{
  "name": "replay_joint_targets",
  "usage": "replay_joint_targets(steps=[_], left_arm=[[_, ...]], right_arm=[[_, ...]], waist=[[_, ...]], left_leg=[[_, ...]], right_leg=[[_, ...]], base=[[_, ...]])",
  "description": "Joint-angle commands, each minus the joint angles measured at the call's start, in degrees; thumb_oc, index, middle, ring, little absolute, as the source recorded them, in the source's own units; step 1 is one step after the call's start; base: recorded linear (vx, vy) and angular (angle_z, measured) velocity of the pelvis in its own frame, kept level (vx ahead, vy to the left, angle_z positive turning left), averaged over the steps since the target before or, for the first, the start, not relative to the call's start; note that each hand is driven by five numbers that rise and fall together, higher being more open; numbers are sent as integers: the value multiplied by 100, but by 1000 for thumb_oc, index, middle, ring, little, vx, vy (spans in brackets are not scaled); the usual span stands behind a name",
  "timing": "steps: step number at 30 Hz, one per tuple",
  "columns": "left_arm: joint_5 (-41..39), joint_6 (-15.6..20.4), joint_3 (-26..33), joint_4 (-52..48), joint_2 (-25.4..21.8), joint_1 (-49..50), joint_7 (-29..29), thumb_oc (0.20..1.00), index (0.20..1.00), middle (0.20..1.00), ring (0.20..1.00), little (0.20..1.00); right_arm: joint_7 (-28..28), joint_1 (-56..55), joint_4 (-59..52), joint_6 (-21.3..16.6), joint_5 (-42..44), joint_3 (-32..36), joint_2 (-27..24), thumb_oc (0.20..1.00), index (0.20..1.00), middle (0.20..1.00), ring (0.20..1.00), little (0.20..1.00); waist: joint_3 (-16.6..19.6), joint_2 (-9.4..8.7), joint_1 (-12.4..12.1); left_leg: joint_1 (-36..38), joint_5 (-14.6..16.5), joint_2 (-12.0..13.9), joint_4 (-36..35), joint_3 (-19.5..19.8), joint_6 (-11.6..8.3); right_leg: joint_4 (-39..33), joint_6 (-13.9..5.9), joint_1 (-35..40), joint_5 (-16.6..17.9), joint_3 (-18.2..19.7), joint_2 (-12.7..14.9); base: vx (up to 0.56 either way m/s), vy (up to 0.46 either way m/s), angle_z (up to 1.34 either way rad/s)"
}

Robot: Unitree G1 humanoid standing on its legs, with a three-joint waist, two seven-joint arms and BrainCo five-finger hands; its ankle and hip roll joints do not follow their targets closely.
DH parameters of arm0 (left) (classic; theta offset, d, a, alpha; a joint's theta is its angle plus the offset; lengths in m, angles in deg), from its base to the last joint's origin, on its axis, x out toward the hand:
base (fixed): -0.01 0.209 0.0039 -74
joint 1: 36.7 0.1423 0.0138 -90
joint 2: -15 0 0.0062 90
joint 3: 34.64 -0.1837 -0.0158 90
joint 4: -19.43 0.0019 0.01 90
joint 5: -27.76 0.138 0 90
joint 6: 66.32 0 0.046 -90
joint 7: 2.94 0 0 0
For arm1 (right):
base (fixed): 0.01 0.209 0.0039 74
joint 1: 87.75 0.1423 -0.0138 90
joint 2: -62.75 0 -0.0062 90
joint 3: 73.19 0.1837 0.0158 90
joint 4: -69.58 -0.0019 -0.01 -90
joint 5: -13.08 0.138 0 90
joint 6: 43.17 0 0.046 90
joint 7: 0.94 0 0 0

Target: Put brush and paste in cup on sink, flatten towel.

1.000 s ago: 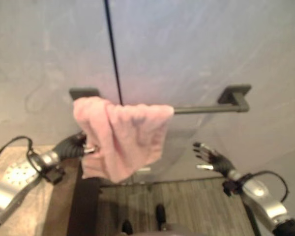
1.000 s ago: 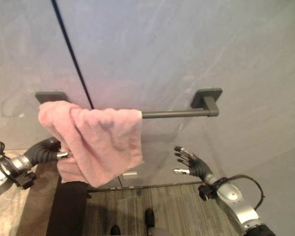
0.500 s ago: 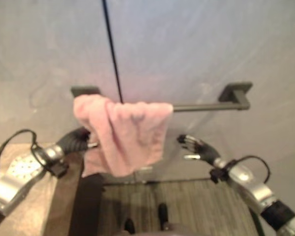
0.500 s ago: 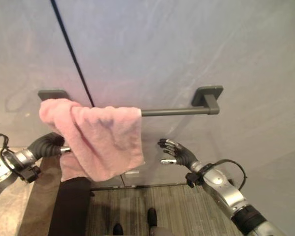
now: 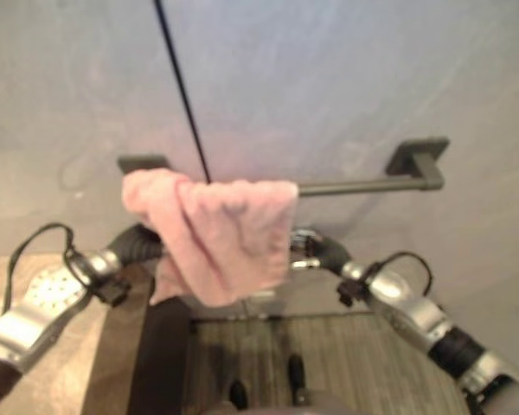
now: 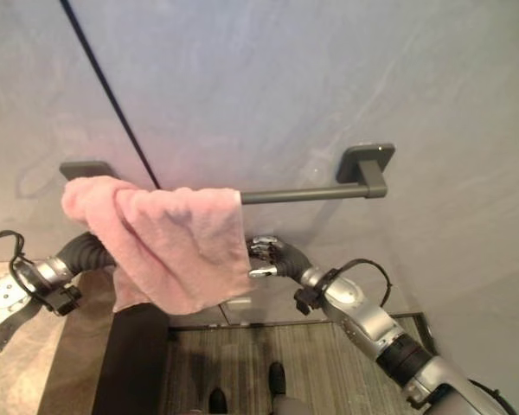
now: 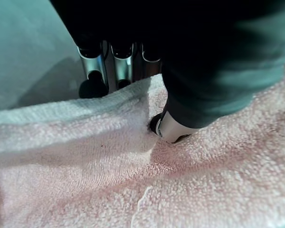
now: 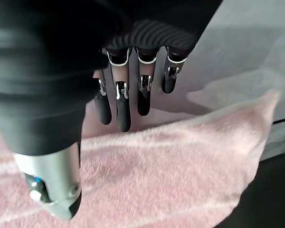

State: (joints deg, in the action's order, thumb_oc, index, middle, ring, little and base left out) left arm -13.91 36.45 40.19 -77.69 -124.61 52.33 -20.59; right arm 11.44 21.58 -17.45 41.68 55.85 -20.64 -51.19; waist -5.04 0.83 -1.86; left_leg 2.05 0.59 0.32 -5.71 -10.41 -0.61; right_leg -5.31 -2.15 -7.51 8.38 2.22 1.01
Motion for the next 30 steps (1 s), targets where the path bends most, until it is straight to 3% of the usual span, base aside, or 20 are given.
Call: replay_joint_targets(steps=[1,13,14,16,18,21,30], left_arm=[[143,204,-99,-53,-105,-372,167,200,200,200,200,200],[227,230,-19,-58,-117,-335,197,200,200,200,200,200],[242,226,-4,-61,-122,-314,191,200,200,200,200,200],[252,225,10,-71,-117,-278,183,200,200,200,200,200],[253,223,2,-109,-116,-282,184,200,200,200,200,200],[252,220,-10,-130,-120,-277,188,200,200,200,200,200],[280,230,6,-146,-131,-262,222,200,200,200,200,200]], right_arm=[[-51,521,-318,-277,185,-51,243,1000,1000,1000,1000,1000],[4,518,-533,-283,139,-65,106,1000,1000,1000,1000,1000],[30,486,-581,-275,148,-68,75,918,918,918,918,918],[48,434,-619,-267,177,-56,43,630,630,630,630,630],[87,401,-659,-253,189,-76,11,467,467,467,467,467],[100,405,-675,-245,200,-110,2,351,351,351,351,351],[109,523,-630,-222,161,-253,42,269,269,269,269,269]], waist=[[250,-213,-57],[230,-239,-42],[229,-250,-39],[232,-256,-33],[231,-258,-29],[231,-259,-30],[216,-281,-67]], left_leg=[[-352,296,-92,71,192,303],[-394,301,-105,71,184,311],[-397,300,-98,71,182,310],[-394,302,-93,71,176,309],[-395,304,-89,71,176,306],[-395,307,-87,71,172,305],[-405,301,-82,71,173,304]], right_leg=[[31,-462,266,-683,-65,542],[31,-479,225,-686,-64,544],[31,-475,222,-690,-59,543],[31,-467,222,-697,-52,540],[31,-465,218,-703,-56,536],[31,-463,214,-702,-49,530],[31,-464,200,-699,-70,531]], base=[[0,0,0],[0,0,0],[0,0,0],[0,0,0],[0,0,0],[0,0,0],[0,0,0]])
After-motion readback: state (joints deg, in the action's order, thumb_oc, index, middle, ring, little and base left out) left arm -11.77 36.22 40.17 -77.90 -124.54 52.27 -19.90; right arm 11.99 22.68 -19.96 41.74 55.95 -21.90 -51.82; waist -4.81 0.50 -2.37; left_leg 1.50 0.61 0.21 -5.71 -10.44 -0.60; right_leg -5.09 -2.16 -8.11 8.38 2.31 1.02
